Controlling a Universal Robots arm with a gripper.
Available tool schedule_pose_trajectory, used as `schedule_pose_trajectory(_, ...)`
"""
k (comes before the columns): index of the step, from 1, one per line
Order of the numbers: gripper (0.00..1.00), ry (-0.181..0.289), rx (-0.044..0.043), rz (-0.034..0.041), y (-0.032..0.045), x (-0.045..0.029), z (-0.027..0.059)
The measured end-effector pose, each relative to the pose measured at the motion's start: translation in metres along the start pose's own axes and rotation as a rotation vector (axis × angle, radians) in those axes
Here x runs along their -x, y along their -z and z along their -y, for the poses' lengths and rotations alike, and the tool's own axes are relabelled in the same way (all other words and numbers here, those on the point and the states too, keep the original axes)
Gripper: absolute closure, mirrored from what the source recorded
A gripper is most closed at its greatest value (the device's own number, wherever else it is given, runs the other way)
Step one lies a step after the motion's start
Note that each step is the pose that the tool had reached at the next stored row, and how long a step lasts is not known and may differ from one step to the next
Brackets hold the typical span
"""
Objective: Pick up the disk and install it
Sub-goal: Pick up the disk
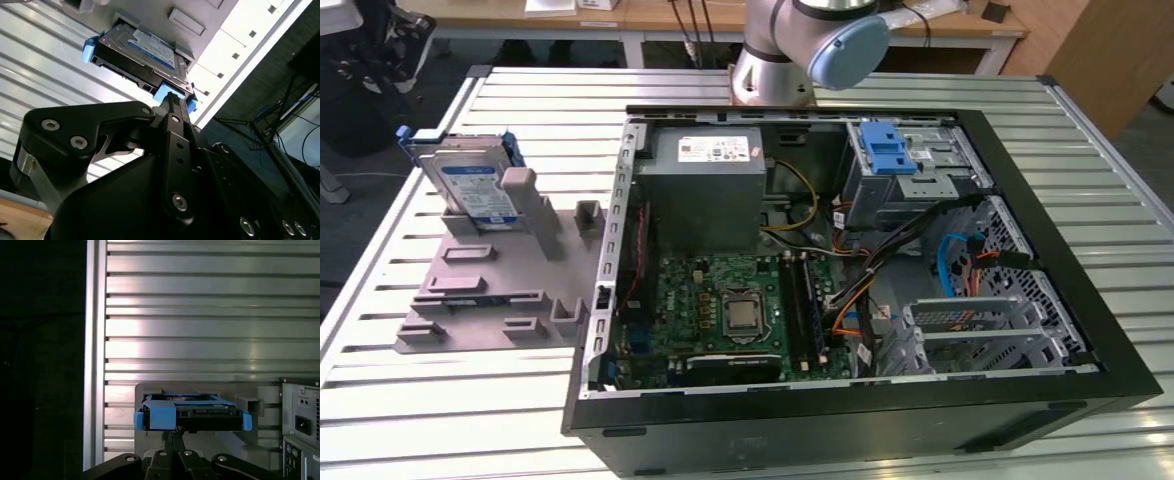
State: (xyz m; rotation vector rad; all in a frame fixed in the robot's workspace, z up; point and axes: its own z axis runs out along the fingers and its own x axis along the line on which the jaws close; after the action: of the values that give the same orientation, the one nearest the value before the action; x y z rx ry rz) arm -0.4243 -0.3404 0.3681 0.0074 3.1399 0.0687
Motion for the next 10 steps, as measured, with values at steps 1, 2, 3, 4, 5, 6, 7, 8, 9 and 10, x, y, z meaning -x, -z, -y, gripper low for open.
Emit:
schedule_pose_trajectory(1,0.89,0.008,0.0000,-0.0005,-0.0001,-0.0002,0.0000)
schedule_pose_trajectory(2,0.89,0.017,0.0001,-0.0008,-0.0003,-0.0006,0.0000)
schedule_pose_trajectory(3,0.89,0.027,0.0000,-0.0017,-0.0003,-0.0008,0.0000)
schedule_pose_trajectory(4,0.89,0.036,0.0001,-0.0026,-0.0004,-0.0011,0.0000)
schedule_pose_trajectory(5,0.89,0.045,0.0000,-0.0037,-0.0005,-0.0014,0.0000)
schedule_pose_trajectory(6,0.89,0.056,0.0000,-0.0048,-0.0005,-0.0015,0.0000)
schedule_pose_trajectory(7,0.89,0.068,0.0000,-0.0060,-0.0007,-0.0015,0.0000)
schedule_pose_trajectory(8,0.89,0.084,0.0000,-0.0072,-0.0008,-0.0016,0.0000)
schedule_pose_trajectory(9,0.89,0.099,0.0000,-0.0081,-0.0010,-0.0016,0.0000)
schedule_pose_trajectory(10,0.89,0.115,-0.0001,-0.0089,-0.0011,-0.0016,0.0000)
